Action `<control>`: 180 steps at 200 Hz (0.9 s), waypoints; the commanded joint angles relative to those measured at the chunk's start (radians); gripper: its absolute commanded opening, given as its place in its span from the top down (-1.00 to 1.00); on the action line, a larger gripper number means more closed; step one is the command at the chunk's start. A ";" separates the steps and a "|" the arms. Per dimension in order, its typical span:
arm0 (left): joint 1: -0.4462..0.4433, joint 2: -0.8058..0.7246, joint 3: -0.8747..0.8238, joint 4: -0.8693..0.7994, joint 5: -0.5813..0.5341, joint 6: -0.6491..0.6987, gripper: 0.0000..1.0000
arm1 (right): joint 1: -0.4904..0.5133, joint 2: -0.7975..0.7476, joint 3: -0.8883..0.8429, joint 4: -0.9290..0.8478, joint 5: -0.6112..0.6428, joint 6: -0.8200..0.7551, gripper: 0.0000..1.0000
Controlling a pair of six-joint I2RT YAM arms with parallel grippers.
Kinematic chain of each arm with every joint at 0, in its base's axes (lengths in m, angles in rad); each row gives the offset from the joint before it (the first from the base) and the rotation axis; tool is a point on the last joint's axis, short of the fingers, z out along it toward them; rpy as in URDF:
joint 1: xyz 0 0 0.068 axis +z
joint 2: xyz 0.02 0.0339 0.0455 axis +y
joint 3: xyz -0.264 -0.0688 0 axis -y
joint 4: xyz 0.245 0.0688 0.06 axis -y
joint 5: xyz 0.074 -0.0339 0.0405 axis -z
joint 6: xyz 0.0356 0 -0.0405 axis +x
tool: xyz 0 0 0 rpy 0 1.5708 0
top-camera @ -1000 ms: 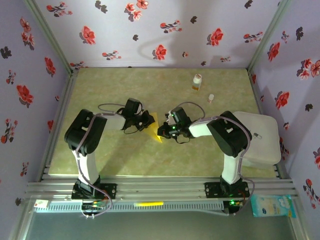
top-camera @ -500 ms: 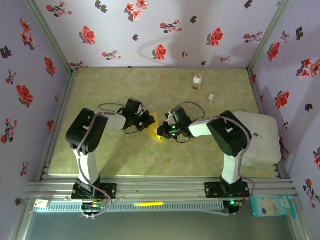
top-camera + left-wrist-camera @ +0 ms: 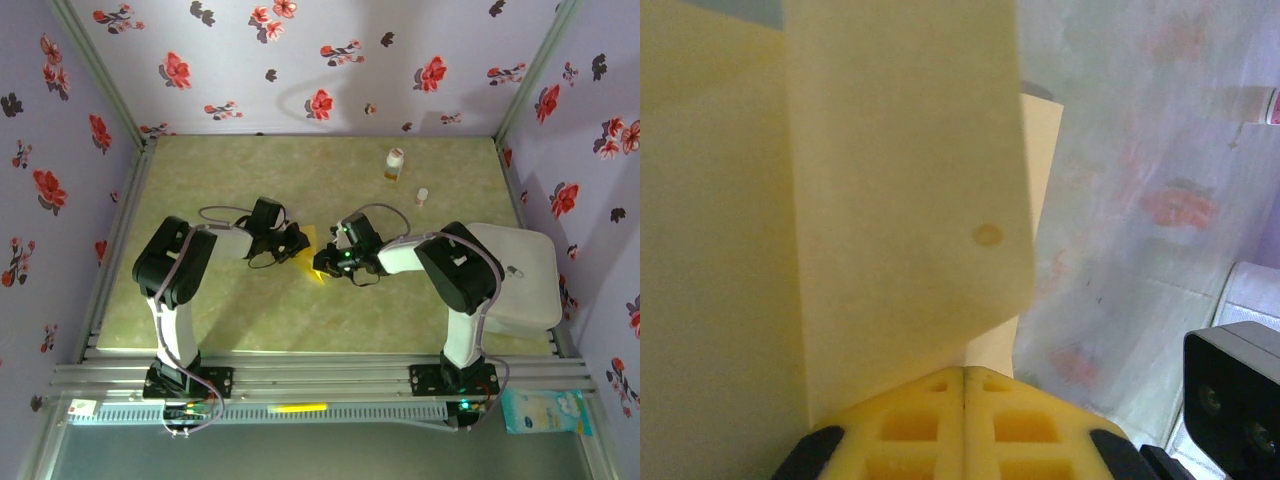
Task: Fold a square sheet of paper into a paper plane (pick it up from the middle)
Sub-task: Fourth fold the wing at the center of the table.
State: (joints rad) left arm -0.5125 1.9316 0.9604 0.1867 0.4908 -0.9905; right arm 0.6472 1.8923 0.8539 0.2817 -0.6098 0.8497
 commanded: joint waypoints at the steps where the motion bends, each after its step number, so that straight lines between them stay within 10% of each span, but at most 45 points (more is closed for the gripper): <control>1: -0.006 0.026 0.012 -0.049 -0.003 0.025 0.90 | 0.008 -0.009 -0.036 -0.080 0.019 0.006 0.71; 180: -0.006 0.024 0.006 -0.047 -0.007 0.020 0.92 | 0.011 -0.059 -0.117 -0.094 -0.049 0.000 0.83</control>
State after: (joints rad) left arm -0.5125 1.9320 0.9604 0.1822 0.4980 -0.9878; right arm 0.6476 1.8481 0.7780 0.3061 -0.6155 0.8494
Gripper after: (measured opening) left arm 0.047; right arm 0.083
